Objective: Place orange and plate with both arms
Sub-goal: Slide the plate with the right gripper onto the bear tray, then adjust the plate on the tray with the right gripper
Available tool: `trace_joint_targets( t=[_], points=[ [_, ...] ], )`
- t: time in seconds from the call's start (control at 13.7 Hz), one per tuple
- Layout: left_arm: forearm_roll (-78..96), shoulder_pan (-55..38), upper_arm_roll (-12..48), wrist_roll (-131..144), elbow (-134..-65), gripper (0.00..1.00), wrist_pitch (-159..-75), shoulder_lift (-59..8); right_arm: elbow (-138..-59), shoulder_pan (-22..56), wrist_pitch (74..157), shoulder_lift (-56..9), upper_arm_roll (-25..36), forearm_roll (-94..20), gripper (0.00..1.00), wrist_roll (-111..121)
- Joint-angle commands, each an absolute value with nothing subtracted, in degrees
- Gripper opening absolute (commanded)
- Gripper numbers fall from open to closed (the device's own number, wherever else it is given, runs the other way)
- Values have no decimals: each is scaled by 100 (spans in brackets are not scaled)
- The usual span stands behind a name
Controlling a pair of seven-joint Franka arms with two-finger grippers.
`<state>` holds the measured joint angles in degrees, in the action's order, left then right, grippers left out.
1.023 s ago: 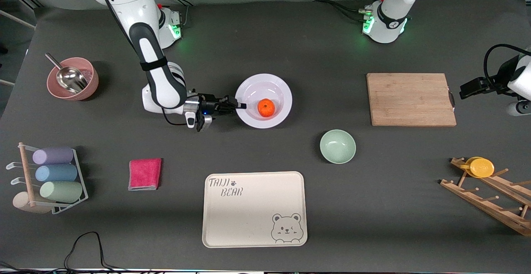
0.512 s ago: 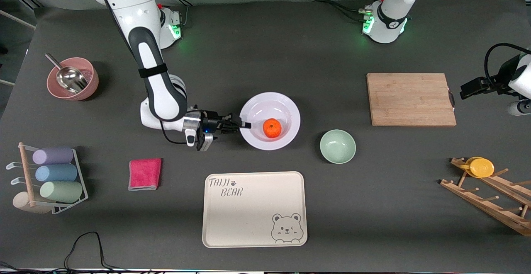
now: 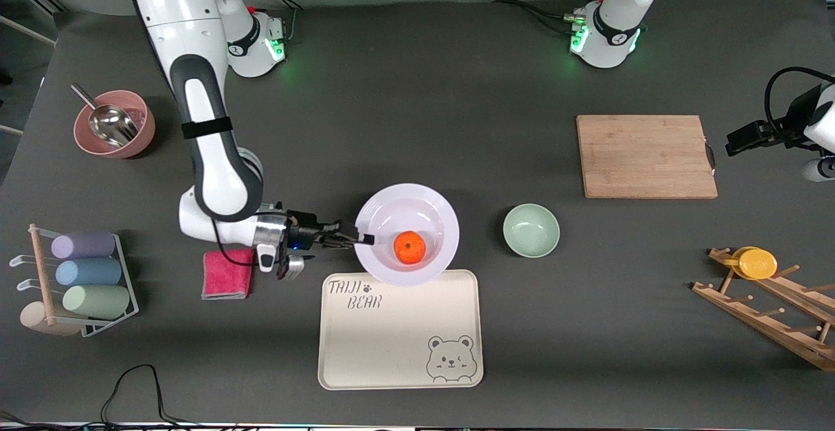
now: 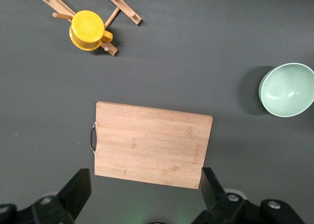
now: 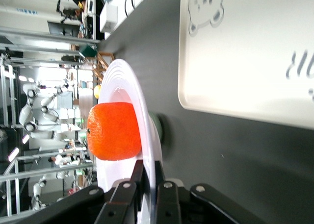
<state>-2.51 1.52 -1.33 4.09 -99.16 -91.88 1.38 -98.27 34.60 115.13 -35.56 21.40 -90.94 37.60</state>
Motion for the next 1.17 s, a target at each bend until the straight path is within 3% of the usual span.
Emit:
trace_joint_targets(
  t=[0.0,0.44,0.73,1.1],
  points=[
    [-185,185,-123,457,-9888,100,-9062,229,-8941,3174,11338,-4068,2118,-9044,0,3218],
    [-176,176,-123,457,-9888,100,-9070,229,-7078,2514,11004,-5289,2101,-9070,0,2321],
    [-176,176,-123,457,-9888,100,-9070,229,-6768,2320,11013,-5633,2083,-9062,0,2382],
    [-176,176,-123,457,-9888,100,-9070,220,-5512,2206,11371,-6608,2083,-9053,0,2364]
  ],
)
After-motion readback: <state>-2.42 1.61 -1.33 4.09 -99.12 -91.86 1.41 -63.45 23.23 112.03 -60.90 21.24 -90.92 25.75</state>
